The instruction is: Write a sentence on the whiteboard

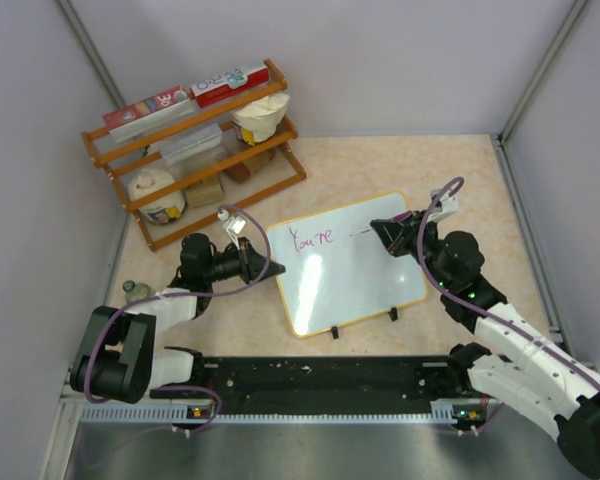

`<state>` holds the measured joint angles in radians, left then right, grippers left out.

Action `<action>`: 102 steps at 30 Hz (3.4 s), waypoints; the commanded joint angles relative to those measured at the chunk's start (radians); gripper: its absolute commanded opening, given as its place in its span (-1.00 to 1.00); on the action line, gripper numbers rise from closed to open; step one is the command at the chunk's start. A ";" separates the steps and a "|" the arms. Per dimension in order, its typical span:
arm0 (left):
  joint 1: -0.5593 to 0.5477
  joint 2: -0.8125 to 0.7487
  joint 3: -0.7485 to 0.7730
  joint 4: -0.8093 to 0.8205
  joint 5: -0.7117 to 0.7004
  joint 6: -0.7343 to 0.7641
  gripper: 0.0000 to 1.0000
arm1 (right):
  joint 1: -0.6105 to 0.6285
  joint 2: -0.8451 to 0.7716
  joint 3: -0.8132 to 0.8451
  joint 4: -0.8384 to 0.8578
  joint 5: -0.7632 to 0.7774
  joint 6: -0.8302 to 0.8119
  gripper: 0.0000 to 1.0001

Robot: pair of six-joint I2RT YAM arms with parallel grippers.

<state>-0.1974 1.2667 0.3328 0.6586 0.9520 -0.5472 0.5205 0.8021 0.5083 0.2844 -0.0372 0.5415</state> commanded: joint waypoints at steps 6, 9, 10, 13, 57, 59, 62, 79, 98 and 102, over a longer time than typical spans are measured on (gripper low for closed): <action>-0.002 -0.004 0.006 0.009 -0.039 0.084 -1.00 | -0.010 0.084 0.101 0.062 -0.007 -0.020 -1.00; -0.002 -0.004 0.008 0.009 -0.039 0.082 -1.00 | -0.010 0.106 0.105 0.067 0.010 -0.012 -1.00; -0.002 -0.003 0.006 0.009 -0.039 0.082 -1.00 | -0.010 0.111 0.107 0.068 0.016 -0.009 -1.00; -0.004 -0.004 0.006 0.009 -0.039 0.082 -1.00 | -0.011 0.135 0.113 0.075 0.026 -0.005 -1.00; -0.002 -0.004 0.008 0.010 -0.039 0.082 -1.00 | -0.011 0.223 0.092 0.081 0.053 -0.008 -1.00; -0.002 -0.003 0.008 0.010 -0.039 0.082 -1.00 | -0.010 0.217 0.085 0.072 0.049 -0.008 -1.00; -0.004 -0.003 0.008 0.010 -0.039 0.082 -1.00 | -0.011 0.201 0.072 0.062 0.049 -0.011 -1.00; -0.002 -0.004 0.008 0.010 -0.041 0.082 -1.00 | -0.010 0.152 0.035 0.032 0.118 -0.015 -1.00; -0.002 -0.004 0.008 0.009 -0.041 0.082 -1.00 | -0.010 0.183 0.088 0.050 0.178 -0.006 -1.00; -0.004 -0.004 0.008 0.009 -0.041 0.082 -1.00 | -0.010 0.200 0.104 0.048 0.177 -0.008 -1.00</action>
<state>-0.1974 1.2663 0.3328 0.6579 0.9497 -0.5476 0.5205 0.9791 0.5602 0.3229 0.0933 0.5510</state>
